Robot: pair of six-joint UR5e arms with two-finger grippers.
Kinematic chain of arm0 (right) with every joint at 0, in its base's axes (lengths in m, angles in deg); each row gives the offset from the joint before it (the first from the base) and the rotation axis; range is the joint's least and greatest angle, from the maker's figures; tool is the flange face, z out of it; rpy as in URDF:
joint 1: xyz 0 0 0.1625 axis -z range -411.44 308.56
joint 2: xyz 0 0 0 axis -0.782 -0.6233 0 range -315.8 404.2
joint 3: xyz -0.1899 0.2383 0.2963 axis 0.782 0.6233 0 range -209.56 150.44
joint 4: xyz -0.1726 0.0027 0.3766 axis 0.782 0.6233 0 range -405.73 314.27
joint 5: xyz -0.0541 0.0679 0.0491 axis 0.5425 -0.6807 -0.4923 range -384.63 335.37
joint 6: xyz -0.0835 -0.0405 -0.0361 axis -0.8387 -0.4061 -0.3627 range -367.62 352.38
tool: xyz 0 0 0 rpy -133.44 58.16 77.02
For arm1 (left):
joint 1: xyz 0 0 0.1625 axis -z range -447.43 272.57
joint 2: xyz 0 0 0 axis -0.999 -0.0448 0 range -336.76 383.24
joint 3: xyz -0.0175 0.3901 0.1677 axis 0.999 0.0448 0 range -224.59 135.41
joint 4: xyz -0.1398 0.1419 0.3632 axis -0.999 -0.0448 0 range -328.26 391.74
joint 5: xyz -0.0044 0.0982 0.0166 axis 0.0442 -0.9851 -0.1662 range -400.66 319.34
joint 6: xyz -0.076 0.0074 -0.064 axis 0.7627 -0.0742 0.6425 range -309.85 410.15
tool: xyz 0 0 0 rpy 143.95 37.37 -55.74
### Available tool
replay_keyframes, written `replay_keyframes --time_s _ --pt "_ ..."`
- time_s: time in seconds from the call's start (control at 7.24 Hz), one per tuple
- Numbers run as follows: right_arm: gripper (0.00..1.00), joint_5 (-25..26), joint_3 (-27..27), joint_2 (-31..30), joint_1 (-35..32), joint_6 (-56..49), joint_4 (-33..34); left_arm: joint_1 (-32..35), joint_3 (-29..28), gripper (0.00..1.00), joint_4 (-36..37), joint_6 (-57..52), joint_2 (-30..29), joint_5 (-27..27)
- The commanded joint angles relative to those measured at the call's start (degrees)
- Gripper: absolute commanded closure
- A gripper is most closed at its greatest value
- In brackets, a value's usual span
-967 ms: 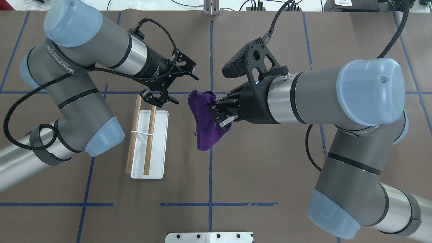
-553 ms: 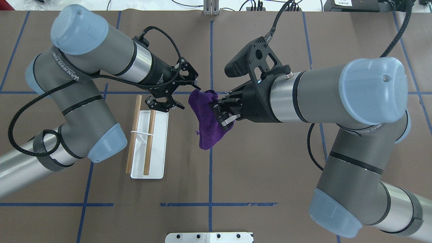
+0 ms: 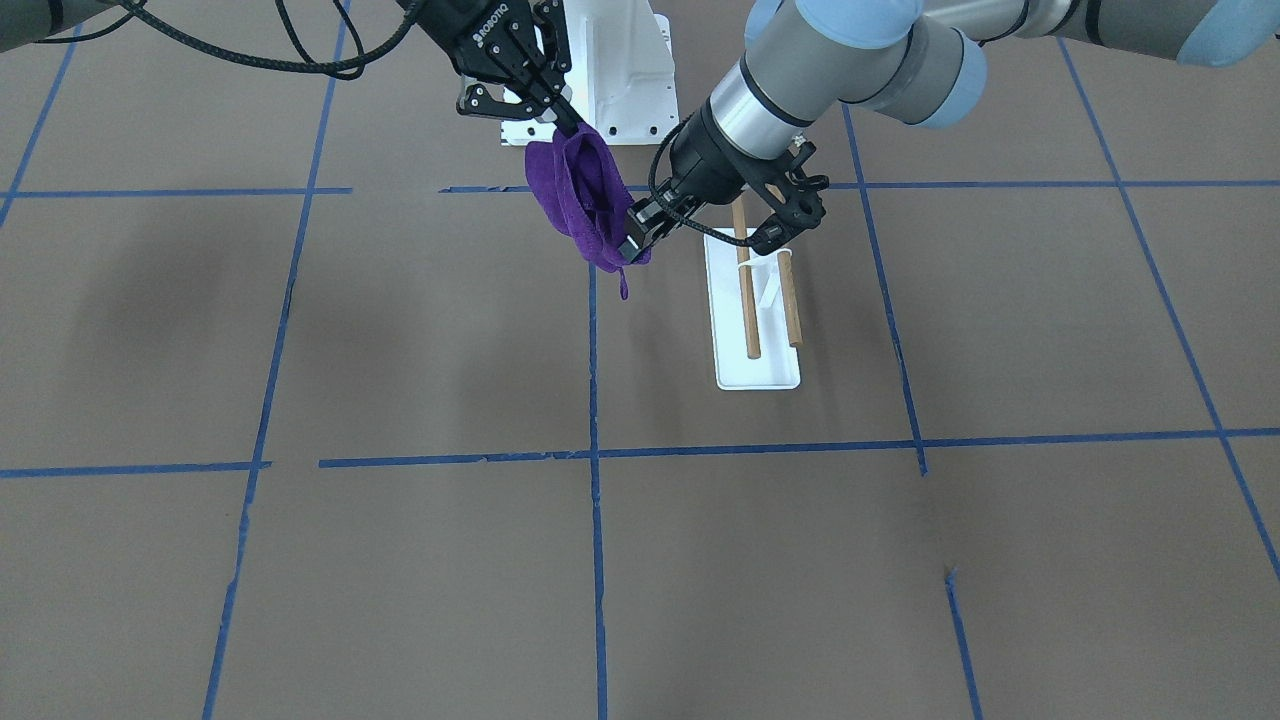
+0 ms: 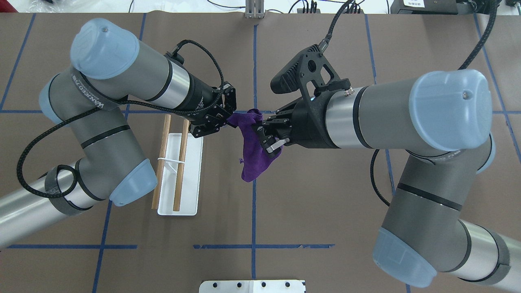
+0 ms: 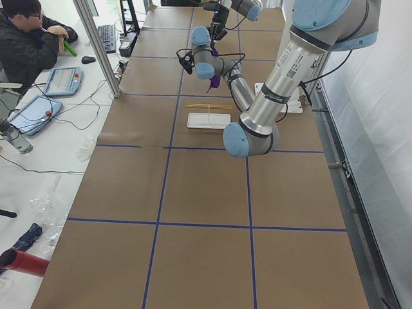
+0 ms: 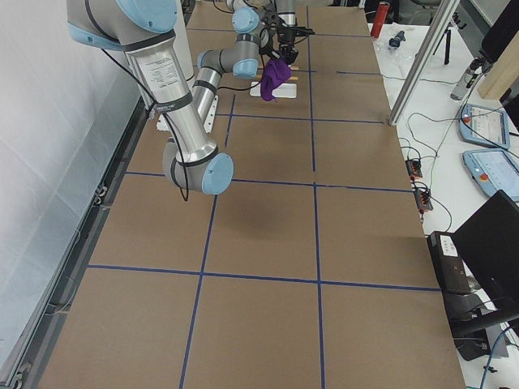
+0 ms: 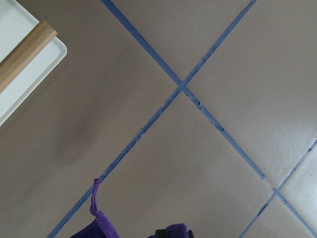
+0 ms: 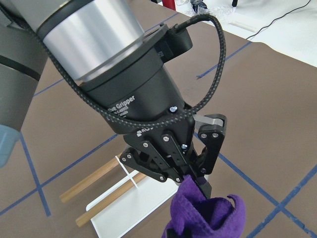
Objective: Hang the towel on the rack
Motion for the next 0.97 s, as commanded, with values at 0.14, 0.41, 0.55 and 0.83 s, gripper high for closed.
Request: replay_keyframes --time_s 0.14,0.41,0.55,0.83 --pt "0.87 -0.09 -0.03 -0.09 0.06 -0.08 0.00 -0.04 1.16 1.00 0.05 -0.56 0.71 -0.16" --pt "0.00 -0.87 -0.21 -1.04 -0.20 0.71 0.35 0.05 1.26 1.00 0.14 -0.56 1.06 -0.17" --pt "0.00 -2.10 -1.42 -1.58 -0.21 0.71 6.09 0.31 1.26 1.00 0.14 -0.65 1.06 -0.16" --pt "0.00 -8.58 -1.97 -1.23 -4.31 0.71 18.14 0.75 5.53 1.00 0.14 -0.73 5.69 -0.08"
